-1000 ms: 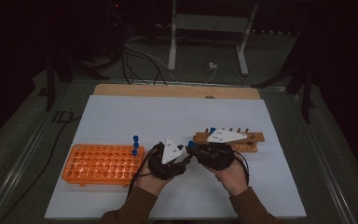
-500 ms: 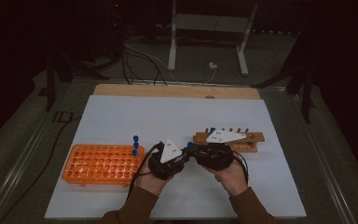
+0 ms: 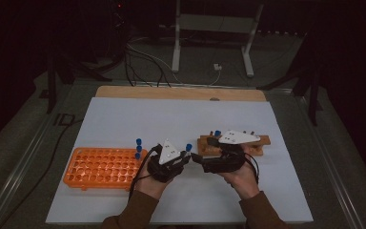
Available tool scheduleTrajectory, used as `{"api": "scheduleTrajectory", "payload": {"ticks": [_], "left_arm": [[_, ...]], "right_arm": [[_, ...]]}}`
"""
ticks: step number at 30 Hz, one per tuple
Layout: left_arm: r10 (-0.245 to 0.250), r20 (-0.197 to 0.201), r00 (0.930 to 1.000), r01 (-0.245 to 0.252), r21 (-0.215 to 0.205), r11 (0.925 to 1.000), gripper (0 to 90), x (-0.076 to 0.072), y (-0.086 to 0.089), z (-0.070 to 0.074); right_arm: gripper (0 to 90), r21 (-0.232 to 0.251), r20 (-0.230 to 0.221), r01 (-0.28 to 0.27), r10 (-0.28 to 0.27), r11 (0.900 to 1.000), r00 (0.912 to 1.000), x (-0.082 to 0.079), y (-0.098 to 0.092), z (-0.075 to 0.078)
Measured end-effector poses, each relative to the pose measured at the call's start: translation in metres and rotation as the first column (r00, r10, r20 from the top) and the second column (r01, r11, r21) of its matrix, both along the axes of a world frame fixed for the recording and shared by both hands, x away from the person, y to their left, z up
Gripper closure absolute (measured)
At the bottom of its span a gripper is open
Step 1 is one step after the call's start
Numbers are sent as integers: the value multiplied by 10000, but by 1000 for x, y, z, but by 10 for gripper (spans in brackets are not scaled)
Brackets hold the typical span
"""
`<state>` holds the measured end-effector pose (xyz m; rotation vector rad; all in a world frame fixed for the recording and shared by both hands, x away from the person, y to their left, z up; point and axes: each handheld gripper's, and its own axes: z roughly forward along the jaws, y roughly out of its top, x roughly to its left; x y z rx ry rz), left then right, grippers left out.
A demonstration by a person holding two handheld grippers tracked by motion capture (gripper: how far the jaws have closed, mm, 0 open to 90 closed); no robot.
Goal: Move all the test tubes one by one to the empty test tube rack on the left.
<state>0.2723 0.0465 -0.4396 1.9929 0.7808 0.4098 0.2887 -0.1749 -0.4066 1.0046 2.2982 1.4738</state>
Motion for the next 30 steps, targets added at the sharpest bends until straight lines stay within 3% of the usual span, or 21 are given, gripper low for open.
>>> {"api": "scheduleTrajectory", "payload": {"ticks": [9, 15, 30], "left_arm": [[228, 40, 9997, -227, -288, 9993, 771, -3, 12, 2], [368, 47, 9993, -365, -489, 9981, 771, -5, 22, 4], [703, -9, 9975, -701, -826, 9941, 770, -11, 52, 7]], "right_arm": [[19, -275, 246, 737, -730, 9969, 9970, 5, -14, -5], [9, -465, 331, 1015, -1000, 9938, 9944, 7, -20, -7], [0, -289, 284, 1679, -1671, 9854, 9855, 9, -40, -12]]}}
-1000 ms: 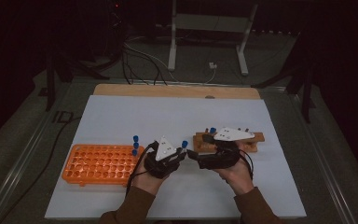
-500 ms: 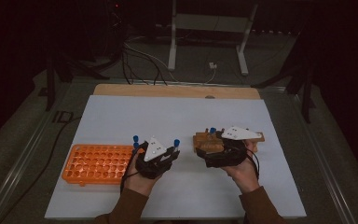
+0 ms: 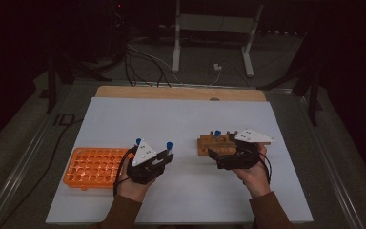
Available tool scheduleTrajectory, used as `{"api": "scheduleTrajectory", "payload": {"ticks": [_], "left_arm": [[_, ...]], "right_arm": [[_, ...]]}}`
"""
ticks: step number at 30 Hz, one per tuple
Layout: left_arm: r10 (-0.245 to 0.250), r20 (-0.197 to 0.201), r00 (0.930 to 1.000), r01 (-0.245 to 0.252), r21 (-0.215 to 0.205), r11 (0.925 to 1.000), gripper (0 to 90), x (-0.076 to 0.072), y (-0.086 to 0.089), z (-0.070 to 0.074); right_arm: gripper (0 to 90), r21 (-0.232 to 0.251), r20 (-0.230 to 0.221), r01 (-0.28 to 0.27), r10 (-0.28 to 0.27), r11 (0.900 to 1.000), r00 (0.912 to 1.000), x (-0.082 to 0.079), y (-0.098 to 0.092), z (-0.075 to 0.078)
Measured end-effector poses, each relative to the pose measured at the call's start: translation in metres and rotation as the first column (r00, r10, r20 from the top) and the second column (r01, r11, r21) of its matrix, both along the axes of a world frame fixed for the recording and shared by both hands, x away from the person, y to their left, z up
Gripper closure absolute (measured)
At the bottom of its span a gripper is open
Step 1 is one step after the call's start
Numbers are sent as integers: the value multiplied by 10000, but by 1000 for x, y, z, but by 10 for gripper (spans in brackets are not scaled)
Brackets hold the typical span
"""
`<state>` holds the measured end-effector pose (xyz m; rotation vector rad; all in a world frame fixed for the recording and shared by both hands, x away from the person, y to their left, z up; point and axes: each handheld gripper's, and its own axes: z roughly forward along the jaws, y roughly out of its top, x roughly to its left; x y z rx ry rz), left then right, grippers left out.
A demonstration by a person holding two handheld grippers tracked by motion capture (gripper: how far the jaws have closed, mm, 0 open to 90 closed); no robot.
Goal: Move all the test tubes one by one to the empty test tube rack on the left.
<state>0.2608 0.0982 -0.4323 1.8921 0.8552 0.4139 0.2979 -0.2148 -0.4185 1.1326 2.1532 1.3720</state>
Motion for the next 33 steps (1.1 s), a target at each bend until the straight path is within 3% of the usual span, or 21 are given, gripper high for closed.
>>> {"api": "scheduleTrajectory", "payload": {"ticks": [15, 33], "left_arm": [[63, 140, 9999, -64, 39, 10000, 770, -7, 29, 1], [587, 256, 9979, -589, 49, 9983, 770, -16, 62, -2]], "right_arm": [[0, 200, -93, 398, -396, 9990, 9992, 0, -11, -1], [0, 299, -100, 433, -430, 9986, 9990, -1, -11, -2]]}}
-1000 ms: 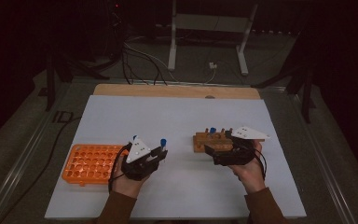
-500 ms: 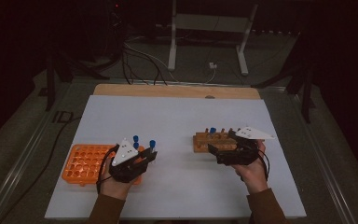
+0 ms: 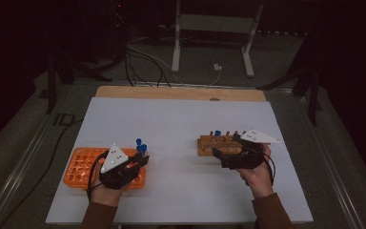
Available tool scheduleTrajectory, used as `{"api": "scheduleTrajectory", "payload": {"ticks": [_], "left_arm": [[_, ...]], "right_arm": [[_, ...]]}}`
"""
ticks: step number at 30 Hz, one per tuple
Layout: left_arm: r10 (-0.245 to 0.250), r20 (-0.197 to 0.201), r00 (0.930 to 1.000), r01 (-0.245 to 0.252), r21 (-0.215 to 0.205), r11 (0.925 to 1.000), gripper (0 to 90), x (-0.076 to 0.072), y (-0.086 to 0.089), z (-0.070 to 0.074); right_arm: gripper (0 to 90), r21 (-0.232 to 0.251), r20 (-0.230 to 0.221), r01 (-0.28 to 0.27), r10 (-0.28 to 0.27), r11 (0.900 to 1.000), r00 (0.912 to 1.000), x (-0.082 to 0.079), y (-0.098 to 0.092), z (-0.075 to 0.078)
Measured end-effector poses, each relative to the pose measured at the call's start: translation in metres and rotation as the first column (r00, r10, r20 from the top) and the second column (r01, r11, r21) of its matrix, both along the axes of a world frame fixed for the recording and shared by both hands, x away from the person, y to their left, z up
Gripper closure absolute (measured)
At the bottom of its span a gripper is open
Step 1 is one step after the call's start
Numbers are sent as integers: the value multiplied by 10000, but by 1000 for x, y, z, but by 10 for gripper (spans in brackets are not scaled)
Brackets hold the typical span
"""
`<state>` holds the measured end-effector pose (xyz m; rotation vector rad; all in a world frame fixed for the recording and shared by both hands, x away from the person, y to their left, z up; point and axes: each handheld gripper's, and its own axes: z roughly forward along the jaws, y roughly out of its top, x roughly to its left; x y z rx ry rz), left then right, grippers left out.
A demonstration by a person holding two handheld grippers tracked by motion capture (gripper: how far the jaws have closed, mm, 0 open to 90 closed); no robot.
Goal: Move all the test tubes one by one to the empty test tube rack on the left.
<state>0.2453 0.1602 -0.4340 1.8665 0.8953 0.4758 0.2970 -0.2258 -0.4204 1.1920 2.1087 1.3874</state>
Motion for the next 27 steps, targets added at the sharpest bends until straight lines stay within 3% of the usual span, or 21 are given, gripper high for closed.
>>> {"api": "scheduleTrajectory", "payload": {"ticks": [18, 27], "left_arm": [[395, -38, 9992, -395, -6, 9992, 770, -6, 20, -6], [444, -7, 9990, -444, 25, 9990, 770, -7, 20, -11]], "right_arm": [[0, 33, -32, -6, 6, 10000, 10000, -1, 0, 0], [0, 48, -44, -10, 10, 10000, 10000, -1, 0, 0]]}}
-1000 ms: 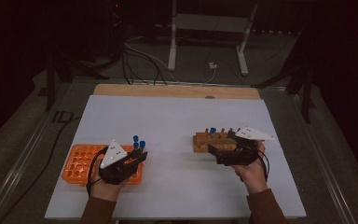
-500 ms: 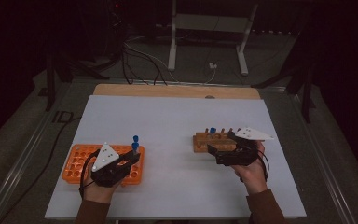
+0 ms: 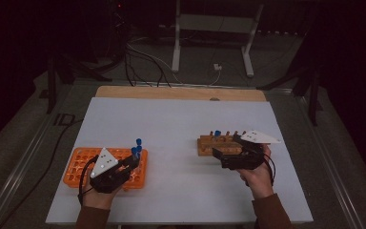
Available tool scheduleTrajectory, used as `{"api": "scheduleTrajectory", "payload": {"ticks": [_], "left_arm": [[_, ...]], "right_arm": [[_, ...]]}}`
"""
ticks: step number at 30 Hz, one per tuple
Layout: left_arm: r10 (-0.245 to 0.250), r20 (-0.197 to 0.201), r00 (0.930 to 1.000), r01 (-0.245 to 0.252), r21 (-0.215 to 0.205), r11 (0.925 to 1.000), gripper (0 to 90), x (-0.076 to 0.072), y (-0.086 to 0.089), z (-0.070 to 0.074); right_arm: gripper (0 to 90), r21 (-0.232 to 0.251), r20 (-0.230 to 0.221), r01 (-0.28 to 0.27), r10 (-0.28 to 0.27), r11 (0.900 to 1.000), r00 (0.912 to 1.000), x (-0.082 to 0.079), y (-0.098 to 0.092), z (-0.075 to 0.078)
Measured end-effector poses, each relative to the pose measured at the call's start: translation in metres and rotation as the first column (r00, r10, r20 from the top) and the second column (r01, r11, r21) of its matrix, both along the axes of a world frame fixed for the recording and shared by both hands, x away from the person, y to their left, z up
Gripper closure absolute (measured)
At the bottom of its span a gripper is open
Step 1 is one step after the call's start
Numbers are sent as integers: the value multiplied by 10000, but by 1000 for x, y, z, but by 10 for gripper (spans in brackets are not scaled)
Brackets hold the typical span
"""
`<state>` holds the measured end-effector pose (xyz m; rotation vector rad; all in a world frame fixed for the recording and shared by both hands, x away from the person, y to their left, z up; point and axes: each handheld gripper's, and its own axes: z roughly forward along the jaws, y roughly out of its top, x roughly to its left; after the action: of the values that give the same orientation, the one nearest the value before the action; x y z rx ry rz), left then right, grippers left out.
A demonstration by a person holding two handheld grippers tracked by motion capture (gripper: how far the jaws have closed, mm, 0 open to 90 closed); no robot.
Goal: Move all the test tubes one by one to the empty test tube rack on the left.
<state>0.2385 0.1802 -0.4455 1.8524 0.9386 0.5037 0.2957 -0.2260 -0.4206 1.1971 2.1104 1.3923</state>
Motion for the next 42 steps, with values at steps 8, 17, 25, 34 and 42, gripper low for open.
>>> {"api": "scheduleTrajectory", "payload": {"ticks": [8, 17, 25, 34, 42], "left_arm": [[101, 54, 9999, -102, 154, 9998, 770, -2, -1, -7], [113, -34, 9999, -112, 347, 9993, 770, -1, -1, -16], [130, -294, 9995, -106, 790, 9968, 769, -2, -4, -24], [214, -569, 9982, -120, 1608, 9869, 774, -1, -10, -30], [267, -647, 9975, -119, 2187, 9757, 777, -3, -14, -34]], "right_arm": [[0, 18, 9, -7, 7, 10000, 10000, 0, 0, 0], [0, 32, -2, -31, 31, 10000, 10000, -1, -1, 0], [0, 25, -25, -88, 88, 10000, 10000, -1, 1, 0], [0, 39, -8, -62, 62, 10000, 10000, -1, -1, 0], [0, 33, -56, -121, 121, 9999, 9999, -2, 0, -2]]}}
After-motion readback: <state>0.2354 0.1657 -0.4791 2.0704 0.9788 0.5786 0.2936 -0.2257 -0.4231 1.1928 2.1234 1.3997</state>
